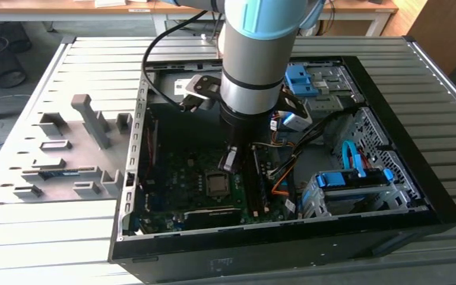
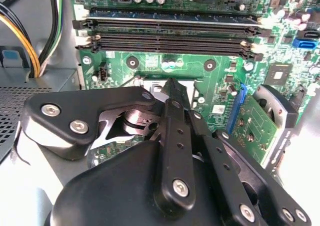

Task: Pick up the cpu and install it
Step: 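Close the cpu cover, then install the first cpu locking lever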

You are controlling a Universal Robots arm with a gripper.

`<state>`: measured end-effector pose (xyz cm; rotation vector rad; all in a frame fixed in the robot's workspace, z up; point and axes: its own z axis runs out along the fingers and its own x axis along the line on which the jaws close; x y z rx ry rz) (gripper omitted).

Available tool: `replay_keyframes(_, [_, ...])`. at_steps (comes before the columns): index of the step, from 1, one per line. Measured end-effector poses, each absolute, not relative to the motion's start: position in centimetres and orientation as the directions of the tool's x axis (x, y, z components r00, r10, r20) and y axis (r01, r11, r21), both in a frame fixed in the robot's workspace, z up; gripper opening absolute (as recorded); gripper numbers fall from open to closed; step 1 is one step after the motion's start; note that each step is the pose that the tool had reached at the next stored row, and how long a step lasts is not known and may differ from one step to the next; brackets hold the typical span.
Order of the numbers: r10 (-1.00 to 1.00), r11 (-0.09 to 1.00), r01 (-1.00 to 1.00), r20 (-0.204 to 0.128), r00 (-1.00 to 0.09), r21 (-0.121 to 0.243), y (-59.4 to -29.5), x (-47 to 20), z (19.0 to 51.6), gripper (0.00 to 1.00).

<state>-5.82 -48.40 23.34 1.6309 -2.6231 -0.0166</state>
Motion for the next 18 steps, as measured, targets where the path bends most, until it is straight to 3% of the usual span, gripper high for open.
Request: replay_keyframes(18, [-0.896,0.443,-0.896,0.039,-0.441,0.037,-46.9,-4.4,23.3,0.1])
